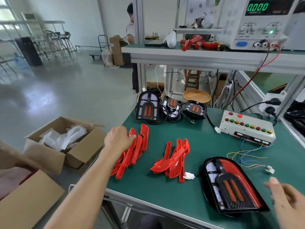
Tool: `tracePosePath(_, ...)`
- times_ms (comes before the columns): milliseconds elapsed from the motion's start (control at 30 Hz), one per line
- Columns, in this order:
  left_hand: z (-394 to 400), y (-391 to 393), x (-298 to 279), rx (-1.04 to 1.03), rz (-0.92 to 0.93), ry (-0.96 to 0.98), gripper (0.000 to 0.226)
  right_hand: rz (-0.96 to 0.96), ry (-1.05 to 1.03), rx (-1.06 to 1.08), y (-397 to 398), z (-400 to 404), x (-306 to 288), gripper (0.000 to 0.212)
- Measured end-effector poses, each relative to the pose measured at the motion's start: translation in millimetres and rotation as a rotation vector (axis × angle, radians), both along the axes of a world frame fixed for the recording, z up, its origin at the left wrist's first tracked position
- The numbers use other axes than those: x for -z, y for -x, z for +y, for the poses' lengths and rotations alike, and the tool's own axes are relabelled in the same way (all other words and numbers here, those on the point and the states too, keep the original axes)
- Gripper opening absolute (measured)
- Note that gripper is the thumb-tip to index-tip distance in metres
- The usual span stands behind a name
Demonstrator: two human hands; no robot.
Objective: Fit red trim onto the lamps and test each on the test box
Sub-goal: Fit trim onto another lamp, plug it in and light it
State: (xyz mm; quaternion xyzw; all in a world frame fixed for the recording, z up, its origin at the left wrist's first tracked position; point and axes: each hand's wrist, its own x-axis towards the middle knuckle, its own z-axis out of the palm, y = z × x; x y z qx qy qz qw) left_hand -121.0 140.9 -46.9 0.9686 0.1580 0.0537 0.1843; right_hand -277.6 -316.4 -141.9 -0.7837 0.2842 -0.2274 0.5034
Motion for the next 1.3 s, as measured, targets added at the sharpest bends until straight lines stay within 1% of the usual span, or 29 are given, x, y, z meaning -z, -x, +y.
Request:
tracePosePath(67, -1.3, -0.2, 4.4, -0.003, 0.008, 0.015, 0.027, -0.009, -0.050, -0.043, -2.7, -11.6, 14.1, 0.066)
tracePosePath(200, 1.1, -1.5, 7.6, -0.025, -0.061, 0.042, 0.021, 0.089, -0.086, -0.113, -9.4, -23.2, 27.8, 0.057)
tracePosePath(267, 1.6, -2.1, 5.2, -0.026, -0.094, 0.085, 0.021, 0.091, -0.088, -0.090, -8.7, -22.9, 22.8, 0.061)
tracePosePath(333, 1.1, -2.6, -0.8, -0.027, -0.132, 0.142, 0.021, 0.080, -0.096, -0.042, -4.0, -17.2, 16.3, 0.070)
tracePosePath(433, 1.1, -5.5, -13.7, -0.021, -0.227, 0.250, 0.023, 0.051, -0.052, -0.011, 2.5, -3.9, -2.5, 0.077)
tracePosePath(500, -5.8, -5.7, -27.6, -0.005, -0.310, 0.371, 0.023, 0.044, 0.013, 0.004, 8.9, 14.3, -26.9, 0.078)
tracePosePath(533, -13.0, -4.2, -35.9, 0.007, -0.353, 0.435, 0.023, 0.040, 0.050, -0.002, 12.5, 30.4, -44.8, 0.073)
tracePosePath(567, -22.3, -1.9, -44.5, 0.017, -0.394, 0.481, 0.022, 0.043, 0.086, -0.023, 15.3, 50.1, -64.5, 0.063)
tracePosePath(633, -47.5, 4.8, -59.1, 0.056, -0.455, 0.528, 0.018, -0.010, 0.153, -0.141, 17.1, 89.3, -92.5, 0.037)
tracePosePath(700, -79.5, 14.7, -67.1, 0.140, -0.476, 0.546, 0.012, -0.071, 0.196, -0.354, 17.4, 128.8, -108.6, 0.013)
tracePosePath(733, -96.6, 19.9, -67.7, 0.184, -0.484, 0.524, 0.010, -0.101, 0.214, -0.443, 16.9, 145.9, -110.6, 0.012)
tracePosePath(800, -129.2, 29.5, -63.6, 0.244, -0.485, 0.480, 0.008, -0.096, 0.273, -0.547, 13.6, 172.6, -108.2, 0.031)
tracePosePath(833, -143.2, 33.8, -59.9, 0.261, -0.474, 0.478, 0.008, -0.065, 0.354, -0.548, 10.7, 181.7, -104.5, 0.043)
tracePosePath(867, -155.3, 37.8, -55.9, 0.273, -0.456, 0.482, 0.008, -0.047, 0.445, -0.526, 8.1, 188.0, -100.2, 0.049)
tracePosePath(900, -164.8, 41.2, -51.5, 0.281, -0.435, 0.482, 0.008, -0.053, 0.513, -0.481, 6.1, 191.1, -95.6, 0.049)
tracePosePath(1000, -180.6, 48.7, -40.2, 0.302, -0.382, 0.431, 0.010, -0.159, 0.599, -0.330, 4.3, 186.9, -80.6, 0.032)
tracePosePath(1067, -184.4, 52.2, -35.1, 0.307, -0.348, 0.387, 0.011, -0.183, 0.652, -0.259, 5.2, 179.9, -72.1, 0.033)
tracePosePath(1167, -189.6, 57.4, -27.9, 0.313, -0.308, 0.348, 0.010, -0.229, 0.754, -0.209, 8.0, 169.8, -59.2, 0.032)
tracePosePath(1267, -196.5, 58.8, -22.1, 0.296, -0.293, 0.310, 0.011, -0.230, 0.777, -0.181, 9.0, 167.9, -54.8, 0.030)
tracePosePath(1300, -199.0, 58.8, -21.1, 0.299, -0.278, 0.307, 0.013, -0.238, 0.780, -0.182, 8.9, 167.4, -54.4, 0.025)
